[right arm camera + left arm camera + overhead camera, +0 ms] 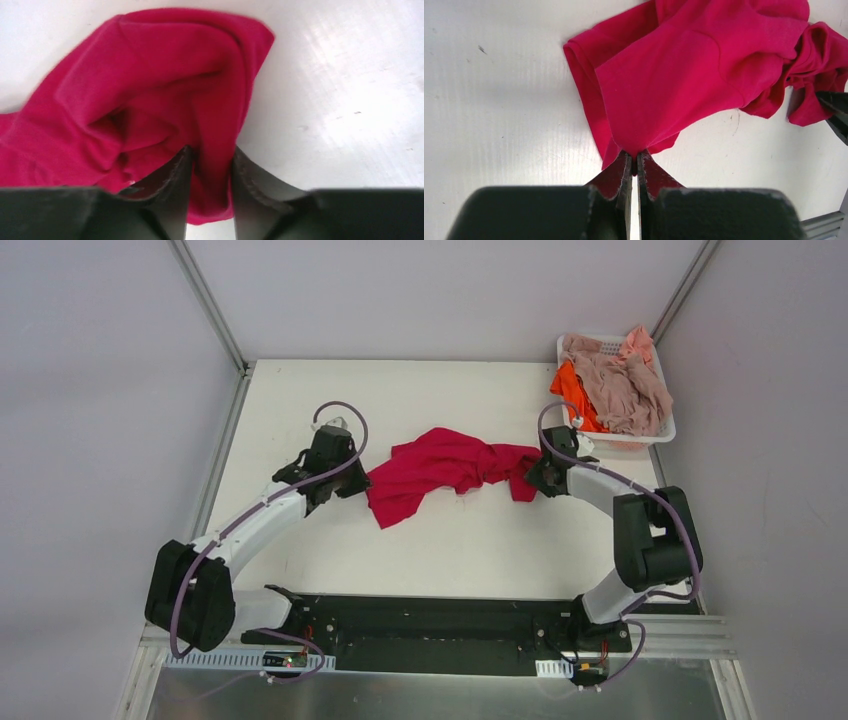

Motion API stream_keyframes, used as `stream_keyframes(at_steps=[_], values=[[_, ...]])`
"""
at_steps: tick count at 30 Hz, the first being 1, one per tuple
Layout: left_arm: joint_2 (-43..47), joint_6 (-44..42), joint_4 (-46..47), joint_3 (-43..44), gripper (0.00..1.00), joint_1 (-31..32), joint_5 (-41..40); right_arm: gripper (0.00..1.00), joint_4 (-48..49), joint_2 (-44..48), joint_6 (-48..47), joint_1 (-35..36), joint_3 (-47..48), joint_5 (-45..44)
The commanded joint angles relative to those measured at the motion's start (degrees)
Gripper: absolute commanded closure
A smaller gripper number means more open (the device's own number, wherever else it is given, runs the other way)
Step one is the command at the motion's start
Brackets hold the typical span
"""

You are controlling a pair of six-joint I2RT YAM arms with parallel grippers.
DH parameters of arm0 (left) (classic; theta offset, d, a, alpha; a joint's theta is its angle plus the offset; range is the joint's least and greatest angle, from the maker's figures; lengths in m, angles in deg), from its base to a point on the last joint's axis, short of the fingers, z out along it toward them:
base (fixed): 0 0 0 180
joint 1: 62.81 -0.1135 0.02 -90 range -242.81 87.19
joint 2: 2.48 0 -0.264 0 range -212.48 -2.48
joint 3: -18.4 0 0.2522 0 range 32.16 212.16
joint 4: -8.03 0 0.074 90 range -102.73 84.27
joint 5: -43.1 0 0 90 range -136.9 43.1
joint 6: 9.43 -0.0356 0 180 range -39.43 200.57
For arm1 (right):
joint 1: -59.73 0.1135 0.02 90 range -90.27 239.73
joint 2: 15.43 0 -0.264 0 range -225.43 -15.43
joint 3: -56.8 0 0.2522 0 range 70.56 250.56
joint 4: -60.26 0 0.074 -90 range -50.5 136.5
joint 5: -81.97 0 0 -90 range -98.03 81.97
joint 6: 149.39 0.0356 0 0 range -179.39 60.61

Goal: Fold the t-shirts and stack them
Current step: Flatten out the tshirt

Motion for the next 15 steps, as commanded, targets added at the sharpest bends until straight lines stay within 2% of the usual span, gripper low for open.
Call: stream_keyframes(at_steps=[1,3,9,15], values=[[3.3,-1.7,-0.6,-0.3,1.00,0.2,-4.1,0.83,7.0,-1.0,1.9,0.1,-0.5,8.4],[5.0,-2.6,-0.6,0.5,1.00,0.2,-5.2,1.00,7.0,2.3,1.0,0.2,-0.7,9.3],[14.0,-5.3,-1.1,4.5,1.00,0.2,-10.0,1.00,-2.9,17.3,-5.6,0.3,3.6,7.7],[27.6,-7.5,-3.3,9.9,1.00,0.2,-14.8,1.00,-10.1,35.8,-11.0,0.3,10.0,12.9]])
